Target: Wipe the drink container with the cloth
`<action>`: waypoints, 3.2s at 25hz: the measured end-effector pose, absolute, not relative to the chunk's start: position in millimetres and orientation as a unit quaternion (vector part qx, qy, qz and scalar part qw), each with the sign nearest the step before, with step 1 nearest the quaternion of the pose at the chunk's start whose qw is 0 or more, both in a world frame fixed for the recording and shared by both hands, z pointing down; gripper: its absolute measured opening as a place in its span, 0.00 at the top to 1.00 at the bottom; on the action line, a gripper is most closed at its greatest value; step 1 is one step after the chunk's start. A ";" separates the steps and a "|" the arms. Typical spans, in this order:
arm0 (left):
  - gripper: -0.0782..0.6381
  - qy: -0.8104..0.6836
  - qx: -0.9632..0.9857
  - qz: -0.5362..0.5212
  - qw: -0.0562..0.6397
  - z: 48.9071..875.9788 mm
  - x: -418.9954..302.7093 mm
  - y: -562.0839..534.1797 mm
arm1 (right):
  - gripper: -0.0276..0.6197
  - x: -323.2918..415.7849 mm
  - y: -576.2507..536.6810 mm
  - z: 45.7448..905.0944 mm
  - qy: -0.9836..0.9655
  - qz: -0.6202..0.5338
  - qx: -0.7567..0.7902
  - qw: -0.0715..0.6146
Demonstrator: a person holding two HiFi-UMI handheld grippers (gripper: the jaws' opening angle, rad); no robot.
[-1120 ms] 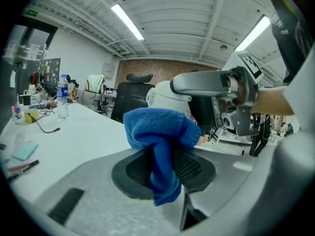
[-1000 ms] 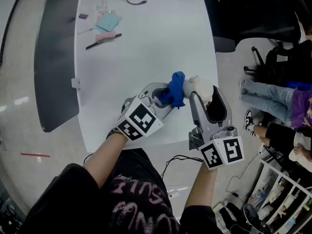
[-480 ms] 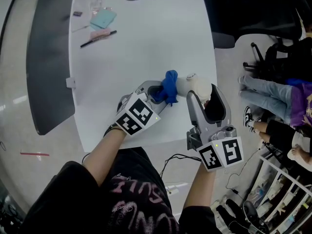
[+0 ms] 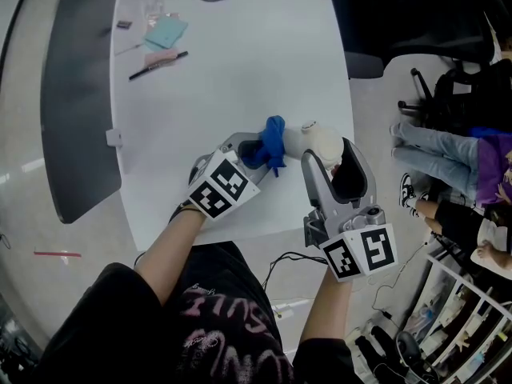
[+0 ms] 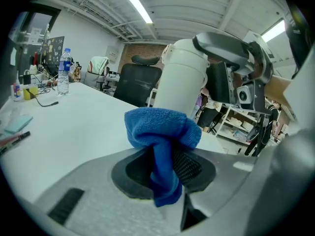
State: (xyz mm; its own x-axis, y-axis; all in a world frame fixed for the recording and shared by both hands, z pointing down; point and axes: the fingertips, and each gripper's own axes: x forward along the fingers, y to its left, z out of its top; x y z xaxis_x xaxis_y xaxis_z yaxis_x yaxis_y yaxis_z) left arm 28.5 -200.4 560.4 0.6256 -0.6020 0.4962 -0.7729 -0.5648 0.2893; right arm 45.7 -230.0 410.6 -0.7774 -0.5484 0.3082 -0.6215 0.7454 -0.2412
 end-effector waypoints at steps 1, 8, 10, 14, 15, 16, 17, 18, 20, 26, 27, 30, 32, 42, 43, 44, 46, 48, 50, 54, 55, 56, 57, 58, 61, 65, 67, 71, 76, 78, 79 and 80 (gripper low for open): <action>0.75 -0.397 0.867 0.175 0.246 559.8 28.5 -200.0 | 0.51 45.9 -229.7 410.5 -0.928 0.167 0.315 0.110; 0.75 -0.411 0.863 0.168 0.240 550.5 21.0 -198.0 | 0.51 46.9 -228.9 411.6 -0.929 0.167 0.312 0.110; 0.75 -0.414 0.863 0.169 0.235 546.8 18.2 -195.8 | 0.51 47.1 -228.6 411.9 -0.929 0.167 0.312 0.110; 0.75 -0.420 0.862 0.167 0.231 539.4 10.2 -190.4 | 0.51 46.5 -227.7 411.4 -0.929 0.166 0.311 0.111; 0.75 -0.422 0.861 0.167 0.230 537.3 8.1 -189.0 | 0.52 46.2 -227.5 411.1 -0.929 0.166 0.311 0.111; 0.75 -0.424 0.861 0.167 0.228 534.9 6.1 -187.7 | 0.52 46.0 -227.2 410.8 -0.929 0.166 0.311 0.111; 0.75 -0.425 0.861 0.168 0.224 532.4 4.1 -186.1 | 0.52 46.0 -226.9 410.5 -0.929 0.165 0.311 0.112; 0.75 -0.426 0.861 0.169 0.220 529.8 1.8 -184.5 | 0.52 46.0 -226.5 410.2 -0.929 0.165 0.311 0.113; 0.75 -0.429 0.861 0.171 0.212 525.2 -3.8 -181.6 | 0.52 45.6 -225.9 409.0 -0.929 0.162 0.312 0.112; 0.75 -0.439 0.858 0.172 0.201 514.7 -13.1 -172.3 | 0.52 46.3 -223.8 400.1 -0.930 0.159 0.318 0.098; 0.75 -0.440 0.859 0.172 0.200 512.6 -13.2 -169.8 | 0.52 47.2 -222.6 398.3 -0.930 0.158 0.319 0.096; 0.75 -0.443 0.858 0.168 0.197 504.3 -15.5 -163.6 | 0.52 51.8 -218.3 392.1 -0.929 0.153 0.324 0.090; 0.75 -0.449 0.857 0.160 0.194 496.1 -18.6 -160.2 | 0.52 55.8 -214.7 386.5 -0.928 0.149 0.329 0.084; 0.75 -0.474 0.852 0.139 0.171 461.0 -25.3 -140.0 | 0.55 81.2 -184.6 368.3 -0.919 0.140 0.363 0.058; 0.75 -0.475 0.853 0.137 0.169 458.0 -24.5 -137.1 | 0.55 83.6 -180.8 366.9 -0.918 0.139 0.366 0.056; 0.75 -0.477 0.852 0.137 0.166 455.2 -23.5 -133.8 | 0.56 86.4 -176.7 365.6 -0.917 0.139 0.369 0.054; 0.75 -0.478 0.852 0.139 0.160 449.1 -20.3 -126.5 | 0.57 93.3 -168.5 361.9 -0.915 0.137 0.375 0.050; 0.75 -0.480 0.853 0.139 0.154 441.3 -16.2 -119.6 | 0.59 100.5 -161.2 357.2 -0.913 0.137 0.381 0.044; 0.75 -0.480 0.854 0.136 0.148 433.2 -12.6 -113.9 | 0.61 107.2 -155.3 353.4 -0.911 0.136 0.387 0.040; 0.75 -0.483 0.855 0.136 0.136 421.4 -8.3 -103.4 | 0.68 119.1 -144.7 345.7 -0.905 0.129 0.405 0.025; 0.75 -0.484 0.854 0.136 0.132 418.4 -7.8 -100.8 | 0.70 121.6 -141.7 343.9 -0.904 0.127 0.408 0.022; 0.75 -0.485 0.854 0.135 0.129 415.0 -7.3 -98.2 | 0.71 123.6 -138.5 342.5 -0.903 0.126 0.410 0.021; 0.75 -0.486 0.854 0.134 0.126 411.4 -6.8 -95.7 | 0.71 125.6 -135.4 341.2 -0.903 0.124 0.412 0.021; 0.75 -0.487 0.855 0.132 0.124 407.6 -6.3 -93.2 | 0.72 127.6 -132.3 339.8 -0.902 0.121 0.415 0.021; 0.75 -0.489 0.855 0.129 0.115 396.5 -4.3 -84.9 | 0.78 134.5 -122.0 336.0 -0.898 0.114 0.424 0.020; 0.75 -0.490 0.856 0.125 0.102 384.8 -0.2 -74.4 | 0.85 144.8 -109.2 333.0 -0.892 0.105 0.438 0.019; 0.75 -0.491 0.857 0.123 0.094 378.3 1.3 -69.4 | 0.88 149.2 -103.3 330.3 -0.889 0.104 0.446 0.014; 0.75 -0.493 0.859 0.113 0.080 362.4 5.8 -58.5 | 0.92 157.6 -89.9 323.3 -0.884 0.104 0.456 0.004; 0.75 -0.501 0.857 0.095 0.069 346.8 9.7 -44.6 | 0.95 166.8 -70.1 319.4 -0.882 0.102 0.460 0.000; 0.75 -0.505 0.856 0.088 0.065 340.6 12.0 -39.0 | 0.95 172.4 -62.7 318.5 -0.881 0.103 0.462 -0.001; 0.75 -0.506 0.856 0.085 0.063 337.5 13.3 -36.1 | 0.96 174.8 -59.3 317.9 -0.881 0.103 0.463 -0.002; 0.75 -0.506 0.856 0.081 0.060 334.5 14.4 -33.3 | 0.96 176.8 -56.0 317.3 -0.881 0.102 0.463 -0.003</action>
State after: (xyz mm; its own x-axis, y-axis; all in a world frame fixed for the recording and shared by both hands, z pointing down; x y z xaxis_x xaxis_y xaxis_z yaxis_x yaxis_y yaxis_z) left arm 14.4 -33.3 334.5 0.4738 -0.8575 0.2006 -0.8772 -0.4797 0.0211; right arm 176.8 -56.0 317.3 -0.5717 -0.8157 0.0890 -0.8143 0.5507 -0.1835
